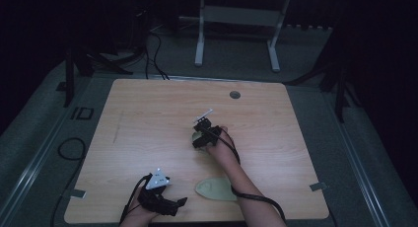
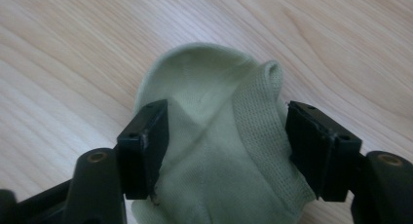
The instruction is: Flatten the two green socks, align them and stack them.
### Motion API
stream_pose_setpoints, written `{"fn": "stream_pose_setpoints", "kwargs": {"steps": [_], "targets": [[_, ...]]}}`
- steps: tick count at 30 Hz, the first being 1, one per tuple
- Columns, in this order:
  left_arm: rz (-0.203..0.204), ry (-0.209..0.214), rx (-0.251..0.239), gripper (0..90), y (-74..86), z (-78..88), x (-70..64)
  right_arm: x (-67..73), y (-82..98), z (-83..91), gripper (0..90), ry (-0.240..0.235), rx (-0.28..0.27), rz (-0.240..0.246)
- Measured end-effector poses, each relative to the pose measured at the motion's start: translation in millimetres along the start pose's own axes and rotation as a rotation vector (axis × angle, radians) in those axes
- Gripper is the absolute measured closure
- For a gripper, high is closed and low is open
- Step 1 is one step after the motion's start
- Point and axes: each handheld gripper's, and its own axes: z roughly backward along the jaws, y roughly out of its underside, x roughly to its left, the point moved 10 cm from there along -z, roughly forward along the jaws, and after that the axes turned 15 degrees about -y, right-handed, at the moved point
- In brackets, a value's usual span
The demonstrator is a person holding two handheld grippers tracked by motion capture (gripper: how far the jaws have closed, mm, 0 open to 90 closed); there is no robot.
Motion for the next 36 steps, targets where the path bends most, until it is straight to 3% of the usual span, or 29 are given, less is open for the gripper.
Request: {"fn": "stream_pose_setpoints", "kwargs": {"steps": [6,12,15,19,24,29,36], "targets": [[0.019,-0.007,-0.013,2.2,-0.2,1.3,3.0,7.9,-3.2,-1.6,51.6,-0.063,0.0,0.082],[0.02,-0.007,-0.015,2.2,0.9,0.9,1.3,15.3,-4.8,-2.1,76.4,-0.069,0.009,0.15],[0.022,-0.01,-0.014,2.2,1.5,0.4,2.1,17.8,-3.2,1.1,78.6,-0.092,0.029,0.134],[0.029,-0.013,-0.02,2.2,1.0,0.1,4.1,17.8,0.7,13.3,78.8,-0.1,0.028,0.161],[0.025,0.015,-0.031,4.2,-2.1,1.1,-0.8,21.4,8.8,36.0,78.6,-0.109,0.024,0.239],[0.018,0.016,-0.061,4.2,-6.6,2.9,-5.5,29.8,23.6,57.3,78.4,-0.119,0.021,0.315],[0.017,0.01,-0.063,4.3,-8.5,1.8,-6.6,30.3,45.5,82.7,78.1,-0.113,0.016,0.426]]}}
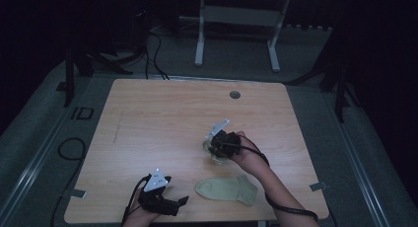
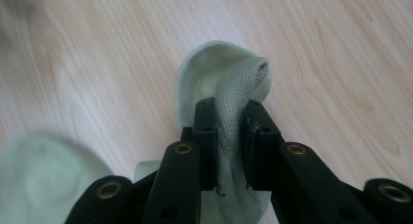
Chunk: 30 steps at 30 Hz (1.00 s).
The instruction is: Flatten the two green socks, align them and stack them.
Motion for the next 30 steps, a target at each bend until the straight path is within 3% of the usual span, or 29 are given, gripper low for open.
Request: {"fn": "stream_pose_setpoints", "kwargs": {"steps": [4,7,12,14,16,19,20,22,23,25,27,29,30], "targets": [[0.009,0.026,0.001,6.2,-2.7,-1.7,-3.7,1.8,14.9,0.1,77.6,-0.026,0.02,0.003],[-0.019,0.027,0.001,6.3,-8.3,-6.6,-9.1,7.6,30.8,-12.3,76.9,-0.071,0.054,0.016],[-0.055,0.024,-0.013,12.3,-15.4,-12.6,-12.4,2.7,45.2,-27.3,76.5,-0.047,0.111,0.023],[-0.054,0.035,-0.006,14.9,-17.8,-15.3,-14.0,1.3,49.7,-31.9,74.6,-0.051,0.118,0.024],[-0.062,0.043,-0.009,18.2,-22.6,-18.1,-15.7,0.9,51.2,-30.6,70.3,-0.074,0.111,-0.014],[-0.105,0.036,-0.016,26.8,-33.8,-22.4,-16.6,0.9,52.6,-20.5,60.3,-0.064,0.13,-0.024],[-0.115,0.038,-0.027,36.1,-39.4,-23.1,-16.7,0.7,50.7,-14.0,58.6,-0.065,0.111,-0.028],[-0.128,0.042,-0.04,43.8,-50.0,-24.2,-16.1,0.0,46.4,1.1,54.5,-0.073,0.062,-0.045],[-0.142,0.046,-0.047,53.5,-57.8,-25.2,-16.3,-1.0,45.0,7.1,56.4,-0.074,0.044,-0.047],[-0.164,0.05,-0.057,60.3,-70.4,-28.1,-18.3,-7.8,40.7,23.5,63.7,-0.048,-0.014,-0.076],[-0.187,0.046,-0.059,66.6,-82.0,-35.2,-21.4,-9.3,37.7,30.0,65.4,-0.045,-0.046,-0.088],[-0.181,0.068,-0.053,74.0,-91.9,-45.3,-27.5,-8.6,35.8,29.0,65.9,-0.054,-0.057,-0.101],[-0.19,0.073,-0.042,77.4,-95.1,-51.9,-30.1,-8.3,35.7,26.1,65.3,-0.055,-0.049,-0.084]]}}
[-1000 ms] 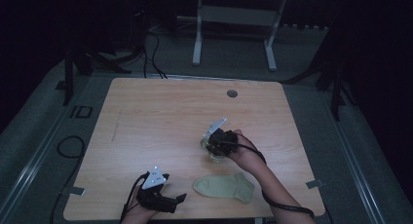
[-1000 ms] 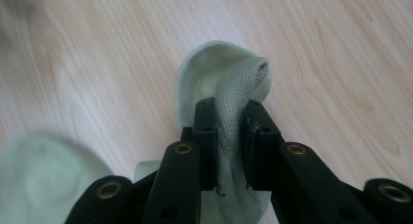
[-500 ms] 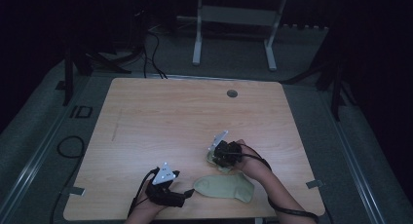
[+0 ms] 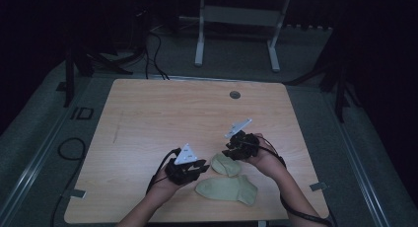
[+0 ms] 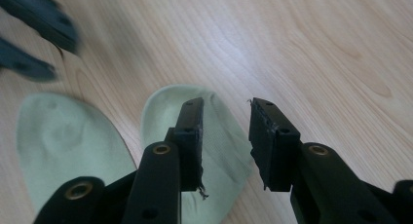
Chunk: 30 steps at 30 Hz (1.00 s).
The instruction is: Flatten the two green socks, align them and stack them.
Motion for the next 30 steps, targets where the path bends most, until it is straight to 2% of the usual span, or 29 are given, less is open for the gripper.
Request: {"fn": "stream_pose_setpoints", "kwargs": {"steps": [3,5,7,9,11,12,14,15,16,20,25,28,29,30], "targets": [[-0.019,0.019,0.043,85.2,-3.6,-22.1,-3.9,-5.2,4.0,-11.2,62.9,0.003,0.02,-0.015],[-0.042,0.008,0.077,87.4,-0.3,-36.2,-4.4,-10.0,9.2,-17.5,61.6,0.009,0.028,-0.047],[-0.06,-0.002,0.114,88.9,5.5,-47.2,-2.7,-11.5,15.7,-23.2,60.3,-0.008,0.043,-0.05],[-0.058,-0.009,0.167,89.0,13.9,-58.3,-0.3,-12.3,22.9,-28.8,59.0,-0.019,0.074,-0.054],[-0.068,-0.024,0.181,89.0,17.3,-62.2,1.4,-12.8,25.9,-31.0,59.3,-0.017,0.091,-0.047],[-0.071,-0.034,0.191,89.0,20.9,-66.2,3.2,-13.3,28.5,-32.9,60.6,-0.013,0.104,-0.046],[-0.048,-0.036,0.188,89.0,20.4,-67.1,5.5,-15.9,34.0,-35.4,71.7,0.0,0.133,-0.059],[-0.037,-0.041,0.184,89.0,20.0,-67.9,6.6,-15.7,35.9,-36.5,81.6,-0.008,0.137,-0.065],[-0.031,-0.037,0.184,89.0,20.2,-67.9,6.8,-15.7,35.9,-36.5,81.6,-0.008,0.137,-0.065],[-0.019,-0.036,0.185,89.3,21.8,-66.5,8.0,-17.7,31.5,-29.1,84.8,0.016,0.097,-0.079],[-0.004,-0.051,0.173,89.3,24.8,-63.6,13.2,-22.8,27.9,-9.1,85.5,0.052,0.03,-0.09],[-0.001,-0.06,0.176,89.3,26.4,-61.6,17.3,-27.3,30.4,4.1,85.5,0.078,-0.005,-0.129],[-0.001,-0.065,0.18,89.3,26.7,-61.1,18.6,-30.2,34.6,11.6,85.4,0.086,-0.022,-0.157],[-0.003,-0.064,0.186,89.3,27.0,-60.6,19.1,-30.2,34.6,11.6,85.4,0.086,-0.022,-0.157]]}}
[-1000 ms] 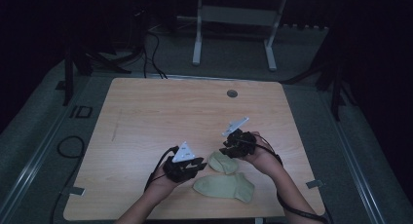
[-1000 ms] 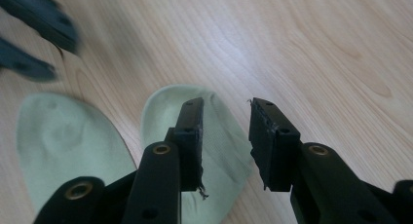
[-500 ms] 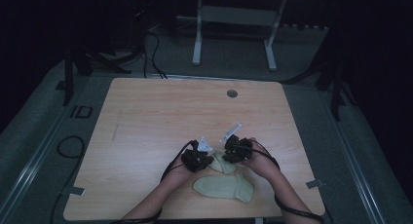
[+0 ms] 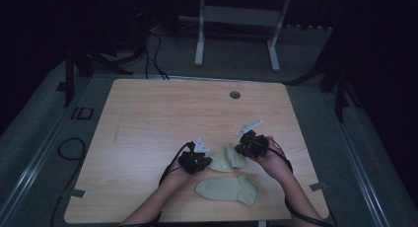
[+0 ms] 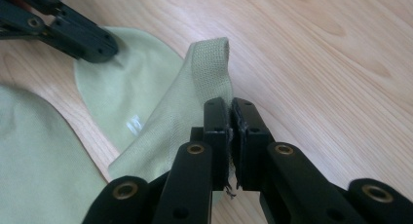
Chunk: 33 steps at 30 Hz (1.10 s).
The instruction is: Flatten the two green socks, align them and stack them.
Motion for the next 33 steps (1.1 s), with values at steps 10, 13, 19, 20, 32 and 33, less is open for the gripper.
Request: {"fn": "stream_pose_setpoints", "kwargs": {"steps": [10,13,19,20,32,33], "targets": [[-0.012,-0.003,0.006,89.2,-0.3,-0.2,0.1,-24.7,42.7,8.2,84.3,0.022,-0.015,-0.142],[-0.009,-0.006,0.004,89.1,-1.1,-0.7,0.1,-32.3,58.5,3.9,82.8,0.045,-0.001,-0.206],[0.028,0.001,-0.015,86.5,-7.8,6.5,4.0,-30.5,62.3,10.2,70.3,0.04,-0.049,-0.22],[0.022,-0.005,-0.02,87.4,-9.2,9.1,5.3,-29.2,60.1,14.0,71.1,0.045,-0.063,-0.216],[-0.037,-0.022,0.022,89.1,-4.2,-1.7,-7.2,-10.2,63.1,-6.3,79.9,0.045,-0.044,-0.169],[-0.01,-0.017,0.024,89.1,-4.1,-2.1,-4.8,-13.2,66.6,-8.0,80.0,0.06,-0.03,-0.178]]}}
